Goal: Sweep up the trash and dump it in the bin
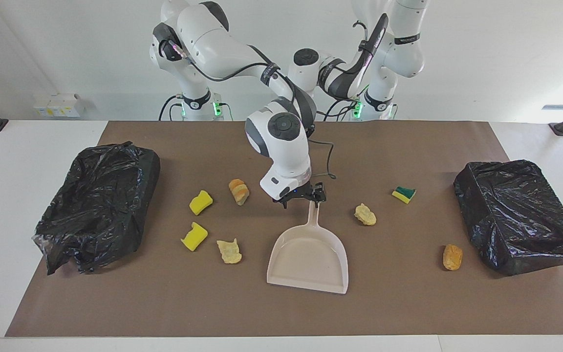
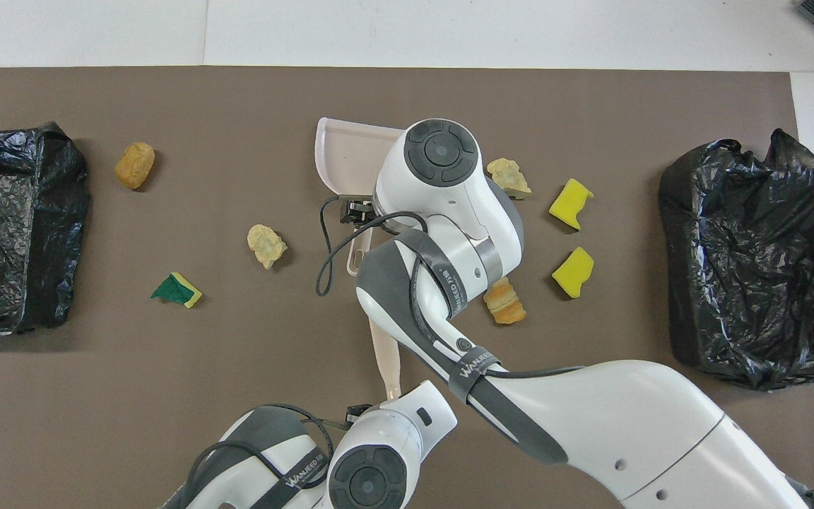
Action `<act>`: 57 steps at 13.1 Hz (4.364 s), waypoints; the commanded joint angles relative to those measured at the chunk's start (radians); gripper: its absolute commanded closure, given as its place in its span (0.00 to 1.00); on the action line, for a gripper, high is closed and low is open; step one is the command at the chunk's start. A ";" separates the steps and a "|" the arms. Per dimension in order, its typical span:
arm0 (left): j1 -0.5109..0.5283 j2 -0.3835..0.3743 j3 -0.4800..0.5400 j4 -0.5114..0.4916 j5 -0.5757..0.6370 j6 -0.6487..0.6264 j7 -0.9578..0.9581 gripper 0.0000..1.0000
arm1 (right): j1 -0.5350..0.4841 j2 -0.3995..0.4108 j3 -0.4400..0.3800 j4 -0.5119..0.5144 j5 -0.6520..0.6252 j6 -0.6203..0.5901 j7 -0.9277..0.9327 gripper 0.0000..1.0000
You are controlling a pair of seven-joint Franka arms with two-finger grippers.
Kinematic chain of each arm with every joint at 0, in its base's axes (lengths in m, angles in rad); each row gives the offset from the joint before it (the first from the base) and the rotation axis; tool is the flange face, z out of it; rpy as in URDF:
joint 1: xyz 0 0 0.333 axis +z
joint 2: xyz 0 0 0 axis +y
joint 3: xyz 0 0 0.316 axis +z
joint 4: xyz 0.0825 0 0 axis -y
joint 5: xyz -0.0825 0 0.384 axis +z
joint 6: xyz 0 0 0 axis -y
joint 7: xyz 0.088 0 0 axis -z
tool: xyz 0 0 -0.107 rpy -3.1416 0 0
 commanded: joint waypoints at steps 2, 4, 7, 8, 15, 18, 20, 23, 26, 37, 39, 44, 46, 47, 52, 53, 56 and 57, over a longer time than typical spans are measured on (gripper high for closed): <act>-0.005 -0.019 0.015 -0.021 0.000 -0.031 -0.018 1.00 | 0.023 0.028 0.011 0.027 0.004 0.050 -0.021 0.00; 0.016 -0.037 0.026 -0.008 0.000 -0.095 -0.018 1.00 | 0.035 0.038 0.011 0.018 0.004 0.056 -0.013 0.00; 0.049 -0.080 0.027 0.009 0.001 -0.198 -0.018 1.00 | 0.029 0.042 0.011 0.015 -0.003 0.073 -0.013 0.05; 0.056 -0.112 0.029 0.004 0.004 -0.244 -0.018 1.00 | 0.023 0.040 0.011 0.012 -0.002 0.075 -0.013 0.08; 0.196 -0.315 0.027 -0.013 0.128 -0.555 -0.007 1.00 | 0.032 0.040 0.011 -0.011 -0.006 0.075 -0.010 0.52; 0.329 -0.312 0.027 -0.011 0.153 -0.560 -0.001 1.00 | 0.026 0.040 0.011 -0.011 -0.006 0.076 -0.012 1.00; 0.424 -0.292 0.026 -0.005 0.181 -0.530 0.049 1.00 | 0.026 0.038 0.011 -0.011 -0.005 0.058 -0.010 1.00; 0.585 -0.235 0.026 0.016 0.182 -0.413 0.202 1.00 | -0.020 -0.018 0.011 -0.011 -0.003 -0.018 -0.079 1.00; 0.717 -0.096 0.027 0.175 0.182 -0.367 0.420 1.00 | -0.052 -0.093 0.011 -0.043 0.000 -0.095 -0.368 1.00; 0.972 0.357 0.027 0.659 0.218 -0.298 0.848 1.00 | -0.152 -0.325 0.009 -0.250 -0.005 -0.269 -1.375 1.00; 0.975 0.375 0.027 0.647 0.210 -0.273 0.910 1.00 | -0.135 -0.325 0.008 -0.269 -0.061 -0.289 -1.397 1.00; 0.954 0.301 0.012 0.511 0.149 -0.388 1.020 1.00 | -0.074 -0.296 0.011 -0.286 -0.098 -0.269 -1.442 1.00; 0.942 0.250 0.013 0.449 0.071 -0.416 1.030 1.00 | -0.071 -0.296 0.013 -0.289 -0.081 -0.269 -1.335 1.00; 0.916 0.209 0.015 0.397 0.064 -0.413 1.027 1.00 | -0.066 -0.293 0.013 -0.290 -0.075 -0.272 -1.286 1.00; 0.784 0.121 0.015 0.277 0.020 -0.387 0.852 1.00 | -0.026 -0.276 0.013 -0.345 -0.078 -0.188 -1.271 1.00; 0.749 0.118 0.015 0.268 0.018 -0.384 0.818 1.00 | -0.020 -0.278 0.013 -0.361 -0.081 -0.168 -1.270 1.00; 0.683 0.074 0.017 0.193 -0.046 -0.353 0.810 1.00 | -0.019 -0.276 0.013 -0.370 -0.083 -0.148 -1.264 1.00; 0.666 0.061 0.015 0.162 -0.048 -0.339 0.809 1.00 | -0.019 -0.276 0.013 -0.370 -0.083 -0.148 -1.259 1.00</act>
